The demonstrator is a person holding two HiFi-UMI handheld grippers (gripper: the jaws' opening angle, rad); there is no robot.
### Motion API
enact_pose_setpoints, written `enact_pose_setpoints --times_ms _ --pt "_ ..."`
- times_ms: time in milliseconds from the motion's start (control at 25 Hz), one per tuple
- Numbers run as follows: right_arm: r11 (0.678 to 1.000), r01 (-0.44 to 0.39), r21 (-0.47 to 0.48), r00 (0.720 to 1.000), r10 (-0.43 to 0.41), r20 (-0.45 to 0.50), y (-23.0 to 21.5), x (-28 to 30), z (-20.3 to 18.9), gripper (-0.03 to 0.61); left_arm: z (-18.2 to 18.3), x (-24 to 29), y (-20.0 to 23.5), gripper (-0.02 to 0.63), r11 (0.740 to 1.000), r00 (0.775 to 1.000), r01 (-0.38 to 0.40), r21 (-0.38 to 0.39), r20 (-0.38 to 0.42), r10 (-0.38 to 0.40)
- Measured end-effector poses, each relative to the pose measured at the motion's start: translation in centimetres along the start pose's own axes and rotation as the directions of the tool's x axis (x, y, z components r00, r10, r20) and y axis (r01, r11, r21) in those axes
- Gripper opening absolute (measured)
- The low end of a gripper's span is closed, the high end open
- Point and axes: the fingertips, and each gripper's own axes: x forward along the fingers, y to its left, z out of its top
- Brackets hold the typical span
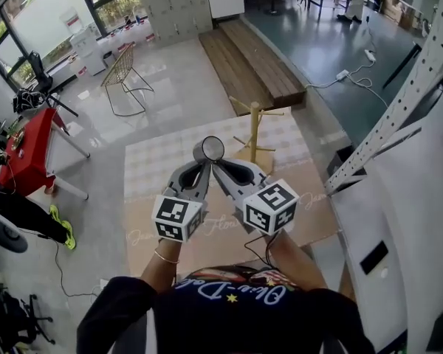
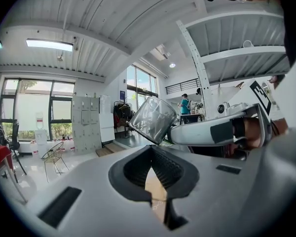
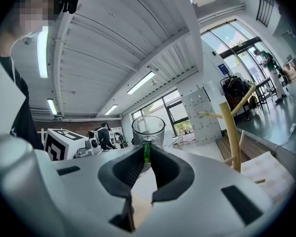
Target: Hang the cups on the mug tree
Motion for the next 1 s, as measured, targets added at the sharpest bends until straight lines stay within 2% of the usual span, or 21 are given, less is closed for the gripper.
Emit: enact_pose_setpoints --times_ms 520,680,1000 --pt "0.994 0.003 0.108 0.998 -0.01 0.064 -1.0 1.5 0.9 0.049 0.9 1.0 1.5 0.008 1.0 1.0 0.02 0.015 0.008 -0.02" --pt "0.985 -0.014 0.17 0.995 -0.003 0.104 -1.4 2.2 1.4 0.049 1.3 1.5 2.2 0.008 0.999 1.0 0.023 0.032 0.009 -0.024" --pt "0.98 0.006 0.198 0.993 -0.03 0.118 -1.8 3.5 1.2 0.049 1.0 1.9 3.5 0.008 0.998 0.999 0.041 0.038 -0.007 -0.04"
